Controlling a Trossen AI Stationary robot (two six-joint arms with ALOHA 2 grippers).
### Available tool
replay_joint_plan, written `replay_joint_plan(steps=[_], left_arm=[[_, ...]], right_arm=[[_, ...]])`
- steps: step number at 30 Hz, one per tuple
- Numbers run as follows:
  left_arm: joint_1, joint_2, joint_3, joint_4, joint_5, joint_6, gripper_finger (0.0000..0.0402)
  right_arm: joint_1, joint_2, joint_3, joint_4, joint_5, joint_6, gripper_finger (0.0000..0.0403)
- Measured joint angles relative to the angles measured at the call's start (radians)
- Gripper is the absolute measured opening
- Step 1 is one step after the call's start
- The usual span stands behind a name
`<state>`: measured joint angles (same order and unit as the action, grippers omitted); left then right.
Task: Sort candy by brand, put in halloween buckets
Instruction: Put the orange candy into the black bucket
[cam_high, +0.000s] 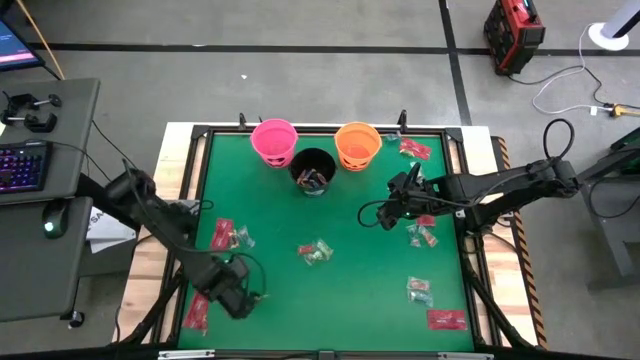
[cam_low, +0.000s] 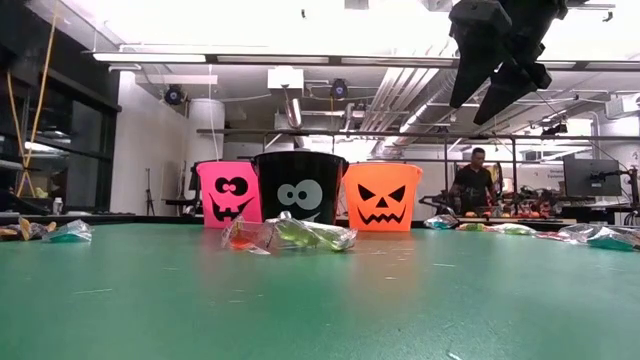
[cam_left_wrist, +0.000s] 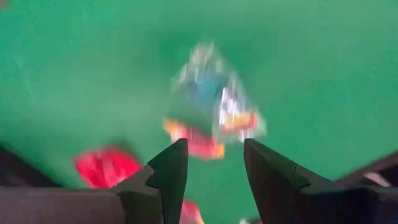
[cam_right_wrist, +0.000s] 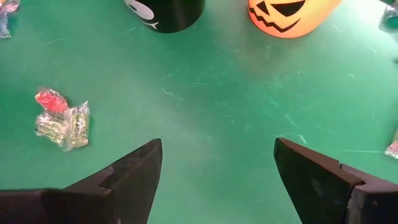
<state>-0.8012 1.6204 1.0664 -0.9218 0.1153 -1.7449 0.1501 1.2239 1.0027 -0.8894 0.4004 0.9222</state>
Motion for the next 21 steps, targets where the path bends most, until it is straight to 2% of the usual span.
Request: replay_joint_plan(steps=[5,9,17,21], left_arm=[[-0.133,0.001,0.000,0.008,0.033,-0.305,0.0146],[-0.175,0.024,0.000,0.007,0.026,-0.445,0.0146],[-0.135,0.100,0.000,0.071,0.001,-0.475,0.0146],[-0.118,0.127,-0.001,0.020,0.001,-0.494,0.0146]], right_arm=[[0.000,0.000,0.000,0.000,0.001,-0.007,0.0302],[0.000,0.000,0.000,0.000,0.007,-0.008,0.0302],[-0.013,0.000,0.000,0.000,0.016,-0.012,0.0302],[-0.028,0.000,0.000,0.000,0.016,-0.012,0.0302]])
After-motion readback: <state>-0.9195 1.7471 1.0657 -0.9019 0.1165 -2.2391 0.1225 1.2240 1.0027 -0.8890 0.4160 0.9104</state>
